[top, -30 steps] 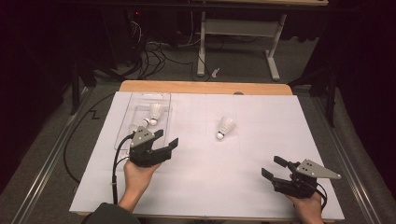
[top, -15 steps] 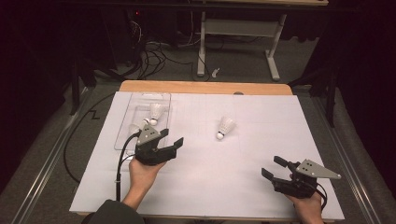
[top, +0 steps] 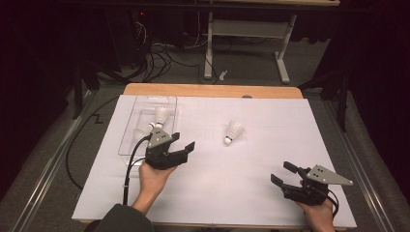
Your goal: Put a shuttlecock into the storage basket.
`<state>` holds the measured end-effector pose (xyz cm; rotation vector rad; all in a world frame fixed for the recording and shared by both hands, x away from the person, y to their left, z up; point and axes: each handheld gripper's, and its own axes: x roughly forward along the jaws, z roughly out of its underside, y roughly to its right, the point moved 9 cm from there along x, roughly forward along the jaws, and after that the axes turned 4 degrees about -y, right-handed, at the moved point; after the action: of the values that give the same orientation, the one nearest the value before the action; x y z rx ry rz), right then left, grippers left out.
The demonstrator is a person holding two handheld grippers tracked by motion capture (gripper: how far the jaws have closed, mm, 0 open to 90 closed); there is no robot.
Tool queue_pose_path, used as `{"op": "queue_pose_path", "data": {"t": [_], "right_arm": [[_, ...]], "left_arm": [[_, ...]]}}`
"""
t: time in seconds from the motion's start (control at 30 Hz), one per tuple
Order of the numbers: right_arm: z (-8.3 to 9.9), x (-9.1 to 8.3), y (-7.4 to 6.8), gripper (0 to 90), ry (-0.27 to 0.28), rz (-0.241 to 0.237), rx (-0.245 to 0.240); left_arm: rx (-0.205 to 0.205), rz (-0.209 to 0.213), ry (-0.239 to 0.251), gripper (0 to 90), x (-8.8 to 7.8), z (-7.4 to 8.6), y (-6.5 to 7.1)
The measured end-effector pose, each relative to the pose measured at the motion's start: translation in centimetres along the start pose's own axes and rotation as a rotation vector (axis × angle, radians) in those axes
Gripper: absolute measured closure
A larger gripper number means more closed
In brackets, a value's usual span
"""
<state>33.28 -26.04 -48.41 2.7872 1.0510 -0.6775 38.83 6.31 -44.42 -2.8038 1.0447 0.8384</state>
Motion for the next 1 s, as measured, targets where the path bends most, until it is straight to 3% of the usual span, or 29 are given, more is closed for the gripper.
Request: {"op": "queue_pose_path", "data": {"t": [1.0], "right_arm": [[0.0, 0.0, 0.0, 29.4, 0.0, -0.001, -0.001]], "left_arm": [[0.008, 0.012, 0.0, 35.6, 1.8, -1.3, 0.3]]}}
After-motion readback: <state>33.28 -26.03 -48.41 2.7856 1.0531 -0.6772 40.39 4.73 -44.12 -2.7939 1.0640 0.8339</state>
